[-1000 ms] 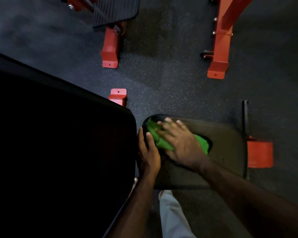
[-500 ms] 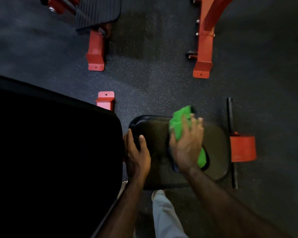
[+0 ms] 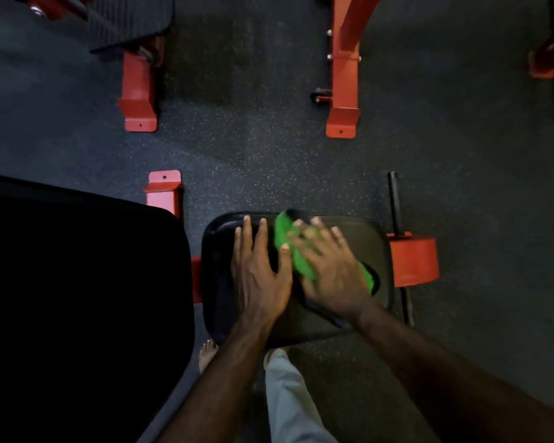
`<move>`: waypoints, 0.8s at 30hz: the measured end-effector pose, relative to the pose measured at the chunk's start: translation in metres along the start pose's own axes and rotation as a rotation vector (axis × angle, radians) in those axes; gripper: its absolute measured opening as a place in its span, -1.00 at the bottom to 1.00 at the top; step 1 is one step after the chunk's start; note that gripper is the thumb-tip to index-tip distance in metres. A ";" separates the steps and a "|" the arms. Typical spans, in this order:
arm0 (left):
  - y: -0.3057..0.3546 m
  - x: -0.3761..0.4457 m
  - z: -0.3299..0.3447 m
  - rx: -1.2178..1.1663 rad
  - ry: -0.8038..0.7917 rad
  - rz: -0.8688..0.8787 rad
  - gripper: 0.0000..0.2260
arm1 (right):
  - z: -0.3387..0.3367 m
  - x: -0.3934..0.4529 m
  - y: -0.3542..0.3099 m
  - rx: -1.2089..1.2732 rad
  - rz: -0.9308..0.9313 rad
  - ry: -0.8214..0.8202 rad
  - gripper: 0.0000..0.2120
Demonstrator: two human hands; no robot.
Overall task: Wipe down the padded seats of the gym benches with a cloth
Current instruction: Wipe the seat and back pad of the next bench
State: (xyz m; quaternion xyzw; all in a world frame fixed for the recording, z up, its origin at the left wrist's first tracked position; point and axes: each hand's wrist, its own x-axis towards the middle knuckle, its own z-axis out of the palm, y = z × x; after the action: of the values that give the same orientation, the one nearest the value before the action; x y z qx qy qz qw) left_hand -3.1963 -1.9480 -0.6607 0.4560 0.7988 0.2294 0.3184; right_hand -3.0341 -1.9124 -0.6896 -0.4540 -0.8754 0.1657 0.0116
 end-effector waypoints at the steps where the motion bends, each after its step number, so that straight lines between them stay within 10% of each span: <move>1: -0.001 0.000 0.002 0.020 -0.019 0.010 -0.38 | -0.001 0.000 0.012 0.050 0.213 0.080 -0.35; 4: -0.002 -0.002 0.005 0.055 -0.053 0.038 -0.41 | -0.003 0.004 -0.002 0.195 0.740 0.291 -0.39; 9: 0.003 -0.009 0.015 0.089 -0.122 0.110 -0.43 | -0.007 -0.012 0.027 -0.009 0.063 0.022 -0.37; 13: 0.008 -0.012 0.018 0.102 -0.145 0.103 -0.43 | -0.005 -0.008 0.024 0.182 0.826 0.281 -0.41; 18: 0.017 -0.017 0.024 0.119 -0.247 0.156 -0.39 | -0.006 -0.027 0.028 -0.009 0.168 0.040 -0.38; 24: 0.021 -0.016 0.027 0.119 -0.248 0.142 -0.40 | 0.001 -0.022 0.017 0.232 0.983 0.382 -0.40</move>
State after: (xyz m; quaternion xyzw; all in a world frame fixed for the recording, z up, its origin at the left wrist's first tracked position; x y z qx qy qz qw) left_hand -3.1586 -1.9500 -0.6609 0.5544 0.7312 0.1455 0.3699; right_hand -3.0082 -1.9210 -0.6927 -0.8281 -0.5178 0.1616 0.1417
